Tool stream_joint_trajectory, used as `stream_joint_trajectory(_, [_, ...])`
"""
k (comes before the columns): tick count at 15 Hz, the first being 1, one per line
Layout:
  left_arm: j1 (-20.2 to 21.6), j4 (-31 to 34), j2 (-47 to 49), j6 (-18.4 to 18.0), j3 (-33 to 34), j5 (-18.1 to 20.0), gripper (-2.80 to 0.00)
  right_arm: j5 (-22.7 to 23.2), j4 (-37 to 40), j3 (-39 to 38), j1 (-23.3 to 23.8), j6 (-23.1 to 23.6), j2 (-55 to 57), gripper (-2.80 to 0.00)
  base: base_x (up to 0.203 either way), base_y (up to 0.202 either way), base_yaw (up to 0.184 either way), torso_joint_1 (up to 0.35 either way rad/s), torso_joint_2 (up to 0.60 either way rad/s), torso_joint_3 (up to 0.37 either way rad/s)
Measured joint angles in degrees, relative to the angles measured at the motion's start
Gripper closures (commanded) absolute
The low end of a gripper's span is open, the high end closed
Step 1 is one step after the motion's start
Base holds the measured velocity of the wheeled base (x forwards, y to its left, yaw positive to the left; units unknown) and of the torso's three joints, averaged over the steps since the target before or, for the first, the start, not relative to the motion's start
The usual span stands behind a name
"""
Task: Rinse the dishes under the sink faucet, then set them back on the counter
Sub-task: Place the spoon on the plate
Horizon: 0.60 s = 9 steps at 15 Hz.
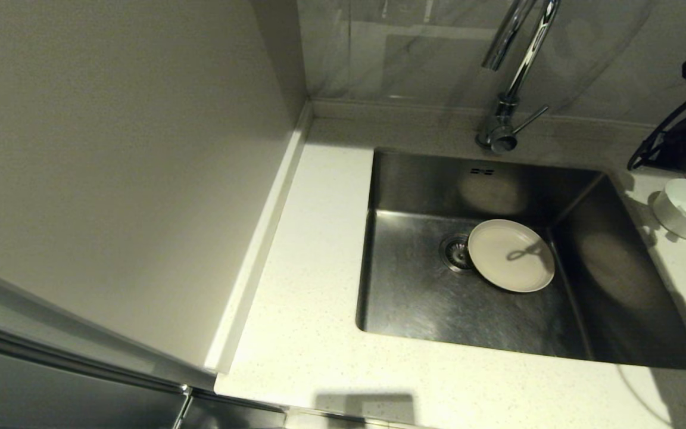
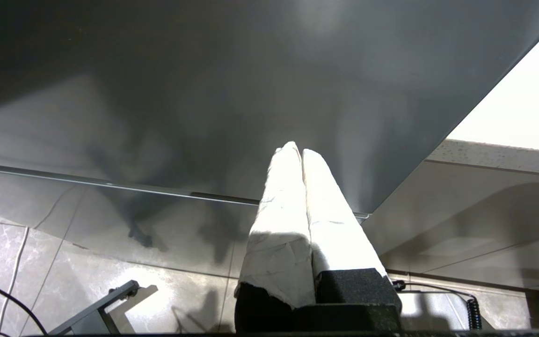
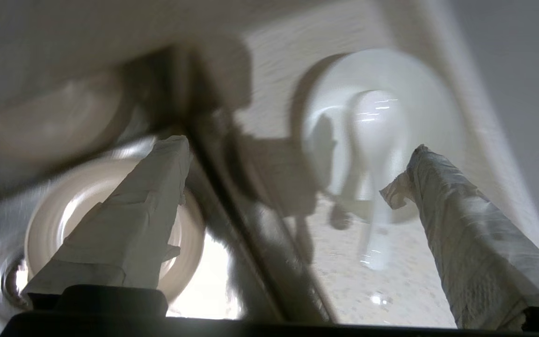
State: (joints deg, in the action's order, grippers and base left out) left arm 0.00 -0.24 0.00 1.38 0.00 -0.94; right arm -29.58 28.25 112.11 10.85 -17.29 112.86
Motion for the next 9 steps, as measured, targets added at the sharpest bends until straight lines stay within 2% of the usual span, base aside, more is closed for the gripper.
stream_joint_trajectory(3, [0.0, 0.0, 0.0, 0.0, 0.0, 0.0, 0.0, -6.2, -1.0, -3.4, 0.6, -4.4, -2.0, -2.8, 0.0, 0.0, 0.0, 0.0, 0.0, 0.0])
stream_joint_trajectory(6, [0.0, 0.0, 0.0, 0.0, 0.0, 0.0, 0.0, -8.5, -0.4, -4.7, 2.2, -9.7, -2.5, -2.8, 0.0, 0.0, 0.0, 0.0, 0.0, 0.0])
stream_joint_trajectory(9, [0.0, 0.0, 0.0, 0.0, 0.0, 0.0, 0.0, -8.2, 2.4, -4.5, 3.4, -15.3, -1.1, -2.8, 0.0, 0.0, 0.0, 0.0, 0.0, 0.0])
